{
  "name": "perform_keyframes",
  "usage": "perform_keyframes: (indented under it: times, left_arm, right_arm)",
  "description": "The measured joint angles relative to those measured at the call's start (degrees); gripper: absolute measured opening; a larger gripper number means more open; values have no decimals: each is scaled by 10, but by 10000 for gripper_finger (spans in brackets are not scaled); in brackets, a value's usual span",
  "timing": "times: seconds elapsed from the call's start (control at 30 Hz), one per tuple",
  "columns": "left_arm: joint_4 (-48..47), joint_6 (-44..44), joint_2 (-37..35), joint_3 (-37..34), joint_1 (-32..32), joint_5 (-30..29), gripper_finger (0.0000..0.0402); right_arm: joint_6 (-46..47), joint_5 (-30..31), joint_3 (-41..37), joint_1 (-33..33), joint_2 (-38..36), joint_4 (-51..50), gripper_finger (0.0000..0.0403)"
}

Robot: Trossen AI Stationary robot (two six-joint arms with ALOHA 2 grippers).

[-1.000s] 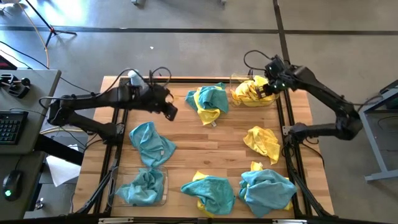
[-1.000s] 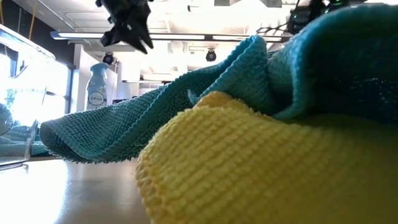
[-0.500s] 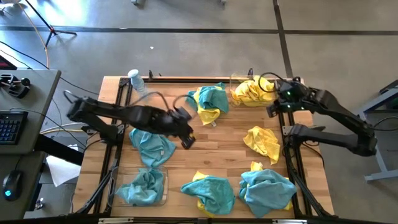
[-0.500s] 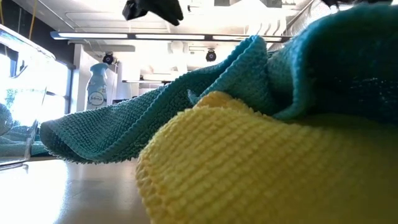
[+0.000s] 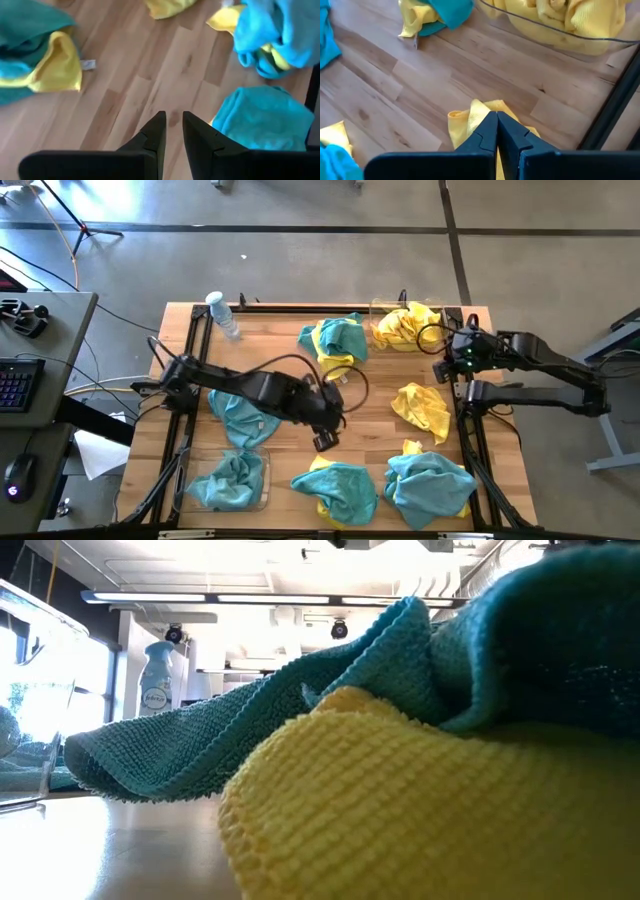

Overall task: Sort microfiber towel by color & place in baskets
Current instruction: Put the blue microfiber towel into the bottom transparent bin

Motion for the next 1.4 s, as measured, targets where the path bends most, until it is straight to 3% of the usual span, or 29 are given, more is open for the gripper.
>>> perform_keyframes:
  times: [0.27,0.47,0.7,0.93,1.4]
  left_arm:
    - [62,23,51,12,-13,22,54]
    - [110,62,95,12,-15,41,86]
    - [175,93,152,12,-27,70,131]
    - [202,173,191,12,-56,95,131]
    - [201,109,249,12,-70,100,130]
  right_arm:
    - [38,0,0,23,0,0,0]
    - [41,-2,0,33,0,0,0]
    - [-5,2,0,34,0,-5,0]
    - [-66,2,0,34,0,-14,0]
    - [-111,16,0,34,0,-9,0]
